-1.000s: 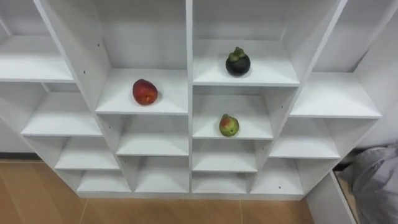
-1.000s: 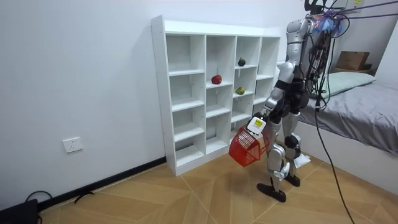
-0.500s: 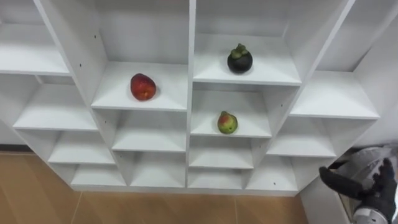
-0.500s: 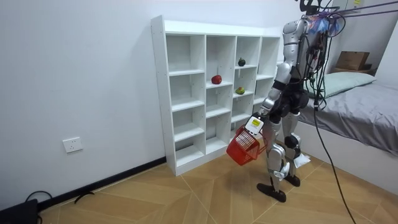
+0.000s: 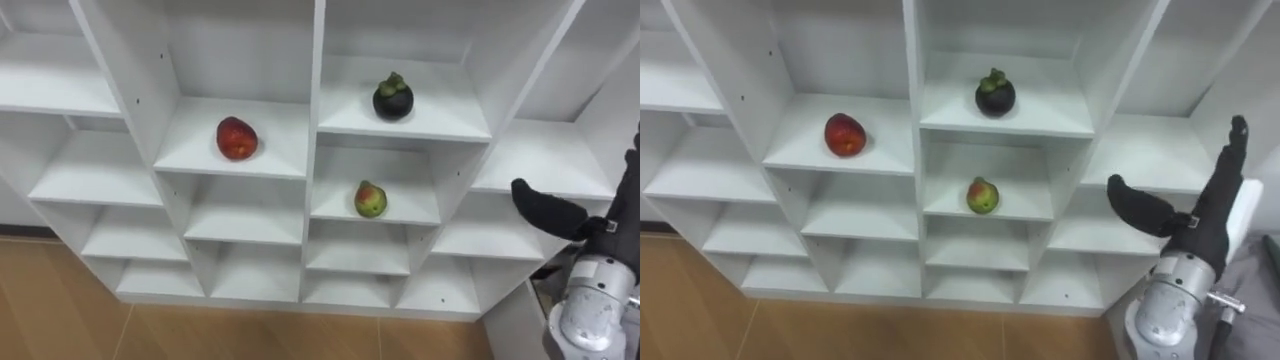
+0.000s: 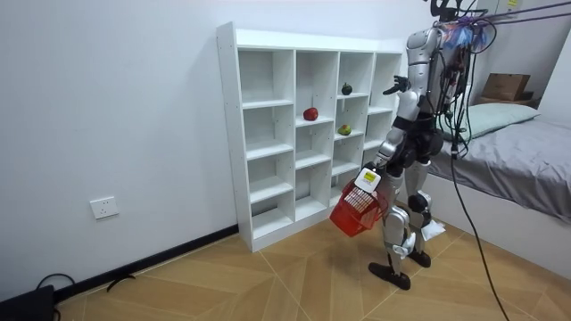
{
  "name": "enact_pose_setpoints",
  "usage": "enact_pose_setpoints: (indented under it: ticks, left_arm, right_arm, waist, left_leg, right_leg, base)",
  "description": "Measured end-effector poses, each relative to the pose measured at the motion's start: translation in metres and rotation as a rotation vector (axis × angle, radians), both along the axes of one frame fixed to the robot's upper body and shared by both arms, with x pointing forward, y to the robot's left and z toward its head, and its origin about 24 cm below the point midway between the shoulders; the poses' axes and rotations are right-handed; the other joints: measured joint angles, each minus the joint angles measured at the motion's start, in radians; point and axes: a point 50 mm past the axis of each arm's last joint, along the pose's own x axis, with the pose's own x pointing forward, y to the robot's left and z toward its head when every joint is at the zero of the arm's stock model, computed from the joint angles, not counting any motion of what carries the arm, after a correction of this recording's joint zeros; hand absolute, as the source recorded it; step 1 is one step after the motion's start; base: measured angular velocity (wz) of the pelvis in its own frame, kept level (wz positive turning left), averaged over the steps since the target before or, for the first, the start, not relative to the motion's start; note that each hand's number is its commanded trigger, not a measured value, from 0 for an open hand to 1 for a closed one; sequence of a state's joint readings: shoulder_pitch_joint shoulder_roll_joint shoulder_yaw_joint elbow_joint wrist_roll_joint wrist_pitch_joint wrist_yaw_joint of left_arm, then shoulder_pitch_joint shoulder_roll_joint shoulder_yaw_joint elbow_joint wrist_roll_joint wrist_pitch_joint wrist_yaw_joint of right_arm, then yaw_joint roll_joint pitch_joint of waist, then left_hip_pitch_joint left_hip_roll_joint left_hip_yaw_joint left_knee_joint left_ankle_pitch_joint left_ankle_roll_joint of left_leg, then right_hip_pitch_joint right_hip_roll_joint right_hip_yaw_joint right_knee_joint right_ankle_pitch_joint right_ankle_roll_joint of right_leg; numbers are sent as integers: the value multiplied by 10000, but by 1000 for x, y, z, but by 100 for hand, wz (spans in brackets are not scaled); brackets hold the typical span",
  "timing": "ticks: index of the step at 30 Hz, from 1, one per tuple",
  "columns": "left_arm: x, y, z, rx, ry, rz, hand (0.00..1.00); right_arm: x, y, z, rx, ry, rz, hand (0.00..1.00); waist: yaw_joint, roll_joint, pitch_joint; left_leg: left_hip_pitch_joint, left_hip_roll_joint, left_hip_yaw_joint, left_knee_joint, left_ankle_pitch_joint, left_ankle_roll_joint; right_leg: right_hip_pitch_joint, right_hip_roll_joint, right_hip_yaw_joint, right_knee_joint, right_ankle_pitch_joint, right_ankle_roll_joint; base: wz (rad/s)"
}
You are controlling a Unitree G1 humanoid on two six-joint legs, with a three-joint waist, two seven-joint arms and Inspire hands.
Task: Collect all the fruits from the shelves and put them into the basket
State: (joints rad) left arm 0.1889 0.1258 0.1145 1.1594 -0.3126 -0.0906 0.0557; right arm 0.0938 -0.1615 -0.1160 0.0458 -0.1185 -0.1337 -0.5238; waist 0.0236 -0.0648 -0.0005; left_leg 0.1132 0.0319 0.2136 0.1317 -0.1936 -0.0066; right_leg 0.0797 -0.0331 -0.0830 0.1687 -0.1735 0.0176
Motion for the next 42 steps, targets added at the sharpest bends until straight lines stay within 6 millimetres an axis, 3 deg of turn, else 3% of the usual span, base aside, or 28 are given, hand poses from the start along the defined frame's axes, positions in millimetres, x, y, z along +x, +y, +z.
enact_pose_setpoints:
  ticks: [8, 14, 17, 28, 33, 38, 42]
  left_arm:
    - [-1, -1, -1, -204, 86, -90, 100]
    - [0, -4, -3, -264, 296, -385, 100]
    - [3, -5, -3, -286, 272, -461, 100]
    - [8, -3, -2, -202, 265, -689, 100]
    - [8, -3, -2, -165, 310, -867, 100]
    - [11, -3, -2, -148, 237, -893, 100]
    - [14, -3, -1, -137, 169, -912, 100]
  right_arm:
    - [11, 16, 44, -2088, -1499, 833, 0]
    - [18, 43, 58, -2961, -1938, 2061, 0]
    - [21, 52, 65, -3114, -2134, 2713, 0]
    - [28, 63, 71, -3239, -2193, 3511, 0]
    - [28, 64, 72, -3254, -2251, 3534, 0]
    - [31, 63, 72, -2840, -2312, 3573, 0]
    - [32, 62, 70, -2618, -2228, 3574, 0]
  waist:
    - [150, -50, 2]
    - [168, -102, 48]
    - [360, -106, 60]
    - [640, -186, 43]
    - [664, -134, 77]
    - [658, -221, 136]
    - [668, -252, 139]
  left_leg:
    - [-143, 8, -23, 34, 8, 3]
    - [-145, 9, -28, 35, 10, 3]
    - [-157, 16, -32, 23, 9, 1]
    - [-331, 14, -351, 51, 10, 0]
    - [-325, 14, -360, 58, 11, 0]
    - [-359, 8, -456, 164, 14, -2]
    - [-383, -2, -555, 194, 13, -2]
  right_leg:
    - [-92, -1, -82, 19, 19, -23]
    - [-100, -1, -78, 17, 19, -24]
    - [-90, 5, -81, 19, 20, -25]
    - [-71, -22, -586, 6, 21, -25]
    - [-66, -25, -600, 3, 21, -25]
    - [-46, -59, -852, 5, 21, -25]
    - [38, -77, -973, 3, 21, -25]
  base:
    - [0]
    - [0]
    - [0]
    - [9]
    - [0]
    - [4]
    - [8]
